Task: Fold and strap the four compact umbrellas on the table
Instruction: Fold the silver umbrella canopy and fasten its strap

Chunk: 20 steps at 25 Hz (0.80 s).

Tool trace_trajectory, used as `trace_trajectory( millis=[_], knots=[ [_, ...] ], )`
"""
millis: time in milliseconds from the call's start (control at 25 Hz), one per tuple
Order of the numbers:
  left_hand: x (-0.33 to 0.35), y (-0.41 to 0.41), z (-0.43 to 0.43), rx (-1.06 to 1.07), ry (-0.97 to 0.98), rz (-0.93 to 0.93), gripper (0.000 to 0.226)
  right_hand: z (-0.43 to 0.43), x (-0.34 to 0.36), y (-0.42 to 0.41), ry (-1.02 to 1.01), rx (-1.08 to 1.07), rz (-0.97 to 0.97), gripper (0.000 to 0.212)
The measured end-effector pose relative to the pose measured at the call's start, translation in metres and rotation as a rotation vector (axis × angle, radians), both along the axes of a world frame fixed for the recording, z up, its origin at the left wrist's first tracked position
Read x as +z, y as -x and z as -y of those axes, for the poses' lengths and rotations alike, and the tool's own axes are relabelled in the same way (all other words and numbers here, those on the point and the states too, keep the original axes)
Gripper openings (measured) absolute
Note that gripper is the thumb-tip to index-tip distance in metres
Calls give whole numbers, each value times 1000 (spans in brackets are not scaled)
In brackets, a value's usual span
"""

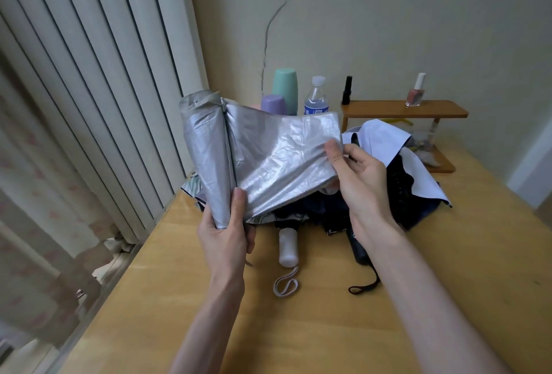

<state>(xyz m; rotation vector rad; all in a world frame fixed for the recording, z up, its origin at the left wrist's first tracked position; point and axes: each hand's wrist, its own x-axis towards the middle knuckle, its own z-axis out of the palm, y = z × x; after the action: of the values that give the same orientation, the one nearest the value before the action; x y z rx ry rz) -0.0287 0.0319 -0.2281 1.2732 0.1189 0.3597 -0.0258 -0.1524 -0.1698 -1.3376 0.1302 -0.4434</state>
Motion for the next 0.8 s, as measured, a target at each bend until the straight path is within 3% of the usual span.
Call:
trace_trajectory(
  millis=[120,160,240,400,520,640,800],
  knots=[
    [1,-1,-2,31,46,-6,31,5,4,-1,-23,227,-16,31],
    [1,-1,-4,42,62,-6,32,10,5,0,9,322,-3,22],
    [2,-1,-5,63,89,-3,32,15,1,0,176,383,14,33],
    [2,-1,-5,78,93,4,31,5,-7,-2,372,292,44,44],
    [1,0,-2,71,80,11,33,-6,-11,-4,325,235,15,34],
    [1,1,0,76,76,13,33,-15,-13,-2,286,27,-95,6],
    [2,1,0,111,108,10,30,-13,-19,-4,378,-93,-94,10]
  ],
)
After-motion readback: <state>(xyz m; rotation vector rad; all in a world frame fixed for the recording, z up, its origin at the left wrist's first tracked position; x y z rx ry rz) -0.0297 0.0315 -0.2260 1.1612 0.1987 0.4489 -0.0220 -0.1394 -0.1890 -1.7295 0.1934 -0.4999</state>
